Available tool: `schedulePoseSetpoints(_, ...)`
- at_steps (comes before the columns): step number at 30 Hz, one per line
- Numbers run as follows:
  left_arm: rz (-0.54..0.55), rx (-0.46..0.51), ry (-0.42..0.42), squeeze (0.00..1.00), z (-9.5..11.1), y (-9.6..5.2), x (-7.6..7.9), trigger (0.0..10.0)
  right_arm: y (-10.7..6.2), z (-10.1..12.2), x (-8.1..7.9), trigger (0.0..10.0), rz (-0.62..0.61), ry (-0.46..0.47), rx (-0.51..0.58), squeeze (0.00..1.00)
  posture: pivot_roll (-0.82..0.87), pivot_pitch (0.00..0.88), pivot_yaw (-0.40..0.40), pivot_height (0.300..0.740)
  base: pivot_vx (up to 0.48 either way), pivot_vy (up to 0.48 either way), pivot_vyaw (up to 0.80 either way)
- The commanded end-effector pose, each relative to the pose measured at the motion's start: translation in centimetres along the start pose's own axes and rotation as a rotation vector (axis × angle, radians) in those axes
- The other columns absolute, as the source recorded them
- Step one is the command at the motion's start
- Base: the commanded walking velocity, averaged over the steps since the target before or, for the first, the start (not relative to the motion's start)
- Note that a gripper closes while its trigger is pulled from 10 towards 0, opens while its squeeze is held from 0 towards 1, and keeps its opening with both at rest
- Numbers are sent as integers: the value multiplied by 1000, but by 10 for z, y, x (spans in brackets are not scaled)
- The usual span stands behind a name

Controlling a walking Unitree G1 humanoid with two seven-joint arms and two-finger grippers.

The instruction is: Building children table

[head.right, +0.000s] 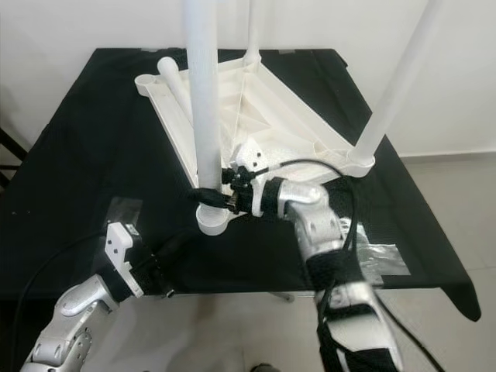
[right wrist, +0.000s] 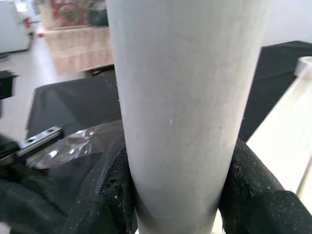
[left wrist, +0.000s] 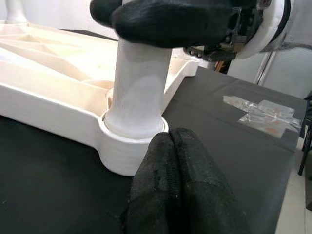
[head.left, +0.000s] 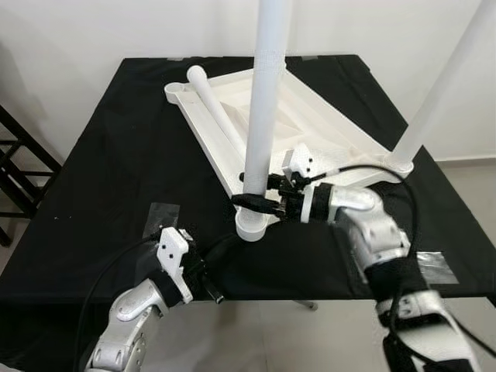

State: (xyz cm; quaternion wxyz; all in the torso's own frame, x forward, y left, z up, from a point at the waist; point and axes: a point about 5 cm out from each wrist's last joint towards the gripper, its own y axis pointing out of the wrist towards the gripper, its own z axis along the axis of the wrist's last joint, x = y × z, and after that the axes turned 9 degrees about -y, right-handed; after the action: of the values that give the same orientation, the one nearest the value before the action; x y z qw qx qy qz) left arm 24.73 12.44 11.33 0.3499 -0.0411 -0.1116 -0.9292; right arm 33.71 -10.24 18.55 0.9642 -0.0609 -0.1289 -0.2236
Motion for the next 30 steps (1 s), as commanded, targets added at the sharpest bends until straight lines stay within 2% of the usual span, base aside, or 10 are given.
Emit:
schedulePoseSetpoints(1, 2, -15, 2, 0, -2, -3, 0, 10000, 5, -23, -15, 0, -62, 70, -87, 0, 46, 132, -25, 740, 0, 0, 0)
schedulePoseSetpoints(5, 3, -14, 3, 0, -1, -4, -1, 10000, 14, -42, -38, 0, -496, 227, -184, 0, 43, 137, -17, 740, 0, 0, 0)
schedulePoseSetpoints(13, 1, -19, 1, 0, -1, -4, -2, 10000, 22, -40, -53, 0, -600, 282, -209, 0, 38, 130, -8, 740, 0, 0, 0)
schedulePoseSetpoints(14, -1, -20, 0, 0, -2, -4, -2, 10000, 24, -39, -46, 6784, -601, 276, -211, 0, 41, 131, -11, 740, 0, 0, 0)
schedulePoseSetpoints(15, 0, -20, 1, 0, -2, -4, -2, 10000, 26, -37, -40, 10000, -602, 271, -212, 0, 41, 131, -11, 740, 0, 0, 0)
schedulePoseSetpoints(18, 4, -18, 3, 0, -2, -4, -2, 10000, 27, -34, -34, 10000, -600, 268, -198, 0, 44, 130, -14, 740, 0, 0, 0)
schedulePoseSetpoints(19, 5, -18, 3, 0, -2, -4, -2, 10000, 29, -29, -33, 10000, -567, 284, -165, 1000, 46, 129, -14, 740, 0, 0, 0)
schedulePoseSetpoints(26, 1, -21, 1, 0, -3, -3, -2, 10000, 39, 11, -28, 10000, -350, 310, 55, 914, 43, 124, -12, 740, 0, 0, 0)
schedulePoseSetpoints(27, 0, -21, 0, 0, -3, -3, -2, 10000, 38, 17, -27, 10000, -262, 255, 74, 0, 43, 119, -12, 740, 0, 0, 0)
schedulePoseSetpoints(30, -1, -22, 1, 0, -3, -3, -2, 10000, 35, 23, -26, 10000, -124, 192, 79, 0, 43, 119, -12, 740, 0, 0, 0)
